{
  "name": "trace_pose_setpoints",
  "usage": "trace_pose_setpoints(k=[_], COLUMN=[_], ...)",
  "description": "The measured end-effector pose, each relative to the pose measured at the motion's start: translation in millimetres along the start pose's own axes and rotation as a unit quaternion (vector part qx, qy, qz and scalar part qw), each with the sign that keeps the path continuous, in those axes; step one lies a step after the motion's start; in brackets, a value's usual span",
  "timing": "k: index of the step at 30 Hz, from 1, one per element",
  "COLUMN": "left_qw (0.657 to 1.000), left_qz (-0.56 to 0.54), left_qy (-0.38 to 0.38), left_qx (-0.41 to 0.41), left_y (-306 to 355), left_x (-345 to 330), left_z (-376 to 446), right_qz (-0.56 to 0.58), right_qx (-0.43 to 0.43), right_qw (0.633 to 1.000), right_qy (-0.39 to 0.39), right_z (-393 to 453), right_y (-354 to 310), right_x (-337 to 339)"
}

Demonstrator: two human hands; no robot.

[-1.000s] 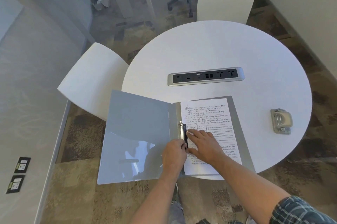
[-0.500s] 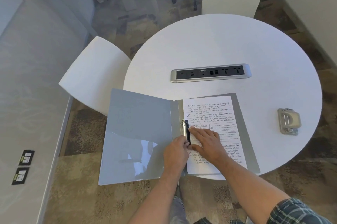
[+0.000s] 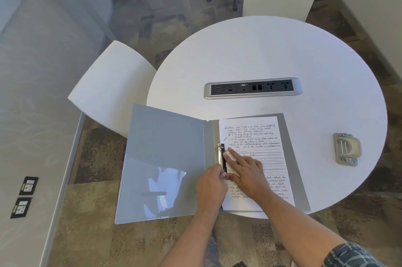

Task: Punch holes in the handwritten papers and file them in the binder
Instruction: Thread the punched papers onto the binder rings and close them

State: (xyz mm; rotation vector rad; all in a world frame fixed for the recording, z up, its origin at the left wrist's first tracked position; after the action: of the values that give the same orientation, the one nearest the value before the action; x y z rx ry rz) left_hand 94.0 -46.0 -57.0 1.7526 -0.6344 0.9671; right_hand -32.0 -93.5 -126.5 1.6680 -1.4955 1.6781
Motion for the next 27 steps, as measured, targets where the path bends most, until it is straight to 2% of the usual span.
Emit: trace_pose_setpoints(k=[9,27], left_qw=[1.000,1.000], left_qz=[-0.007,0.008], left_qy=[0.000,0.019], left_qx=[0.028,0.015], left_y=[-0.7,6.9], left_x=[1.0,5.0], left_z=[-0.9,-1.9], right_qz=[0.017,0.025], right_qx=[0.006,-0.015], right_qw=[1.000,1.000], right_qy=[0.004,-0.009], right_z=[1.7,6.2], right_y=[0.5,3.6], right_x=[0.2,-0.2])
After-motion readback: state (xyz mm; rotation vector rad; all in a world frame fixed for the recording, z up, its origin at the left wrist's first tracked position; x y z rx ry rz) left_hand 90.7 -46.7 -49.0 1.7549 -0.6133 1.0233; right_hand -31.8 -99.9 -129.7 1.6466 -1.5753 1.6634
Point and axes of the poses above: each hand's wrist, its own z-axis towards the middle knuckle, its own x-axis out of the back of the hand, y = z × x, the point moved 9 cm from there along z, towards the middle knuckle, and after that the axes turned 3 degrees about -z, right-handed, at the moved point
